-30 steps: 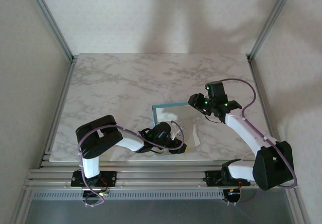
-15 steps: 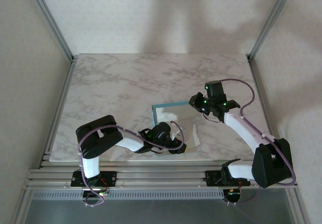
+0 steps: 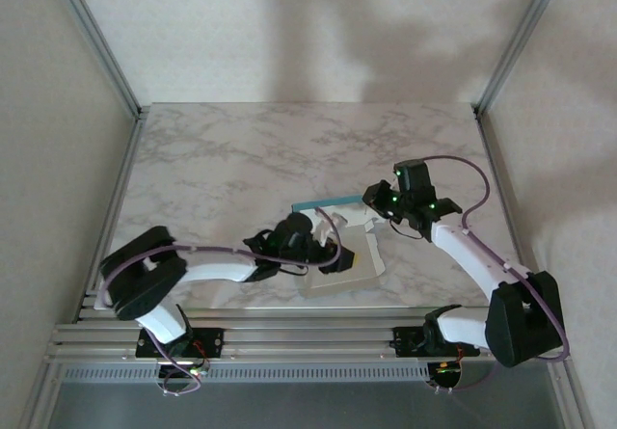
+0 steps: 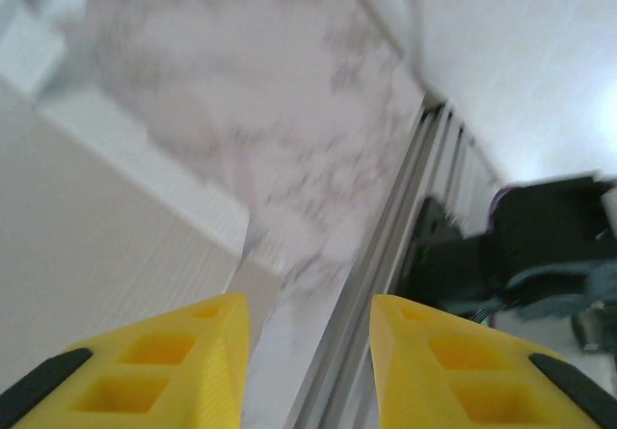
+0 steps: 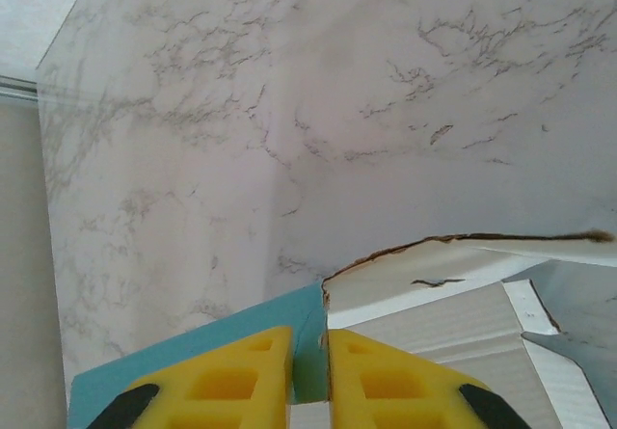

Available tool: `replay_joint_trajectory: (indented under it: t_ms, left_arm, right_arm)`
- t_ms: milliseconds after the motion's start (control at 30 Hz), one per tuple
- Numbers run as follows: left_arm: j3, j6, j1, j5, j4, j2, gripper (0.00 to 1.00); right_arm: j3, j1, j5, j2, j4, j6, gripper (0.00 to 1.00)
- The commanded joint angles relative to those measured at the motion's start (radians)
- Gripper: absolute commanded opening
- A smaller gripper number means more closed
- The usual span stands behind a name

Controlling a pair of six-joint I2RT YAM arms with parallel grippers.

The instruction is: Fold the paper box

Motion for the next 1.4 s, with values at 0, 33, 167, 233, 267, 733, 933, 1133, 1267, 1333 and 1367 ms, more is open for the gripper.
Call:
replay_joint_trajectory:
  t_ms: [0,33,167,233,267,733,933,1133,1267,1333,1367]
  left_arm:
    - [0.088,0.052,0.050,-0.010,-0.147,-0.105,0.39]
    - [0.114,0.063,0.068,-0.005,-0.184,-0.126,0.39]
    - [0.212,0.117,0.154,0.005,-0.336,-0.146,0.39]
    - [0.266,0.161,0.183,0.001,-0.397,-0.119,0.39]
    - [0.295,0.189,0.193,0.000,-0.432,-0.093,0.39]
    - [0.463,0.467,0.209,-0.031,-0.551,0.145,0.38]
    - [0.522,0.522,0.215,0.016,-0.560,0.199,0.47]
    - [0.602,0.572,0.217,0.021,-0.596,0.274,0.49]
    - [0.646,0.590,0.219,0.046,-0.629,0.323,0.49]
    - [0.659,0.595,0.219,0.057,-0.641,0.341,0.49]
    - [0.661,0.595,0.219,0.060,-0.642,0.345,0.49]
  right_arm:
    - [-0.048,0.008,-0.011,-0.045,0.041,-0.007,0.16]
    - [-0.062,0.007,-0.013,-0.055,0.052,-0.007,0.16]
    - [-0.118,0.007,-0.025,-0.091,0.103,-0.002,0.17]
    - [-0.142,0.008,-0.031,-0.106,0.127,0.005,0.17]
    - [-0.153,0.008,-0.032,-0.112,0.139,0.007,0.17]
    - [-0.212,0.007,-0.043,-0.148,0.178,0.030,0.17]
    - [-0.219,0.008,-0.042,-0.154,0.174,0.030,0.17]
    - [-0.219,0.008,-0.042,-0.153,0.176,0.030,0.17]
    - [-0.216,0.008,-0.036,-0.158,0.166,0.026,0.17]
    - [-0.214,0.007,-0.032,-0.161,0.158,0.022,0.18]
    - [-0.215,0.007,-0.030,-0.164,0.156,0.022,0.18]
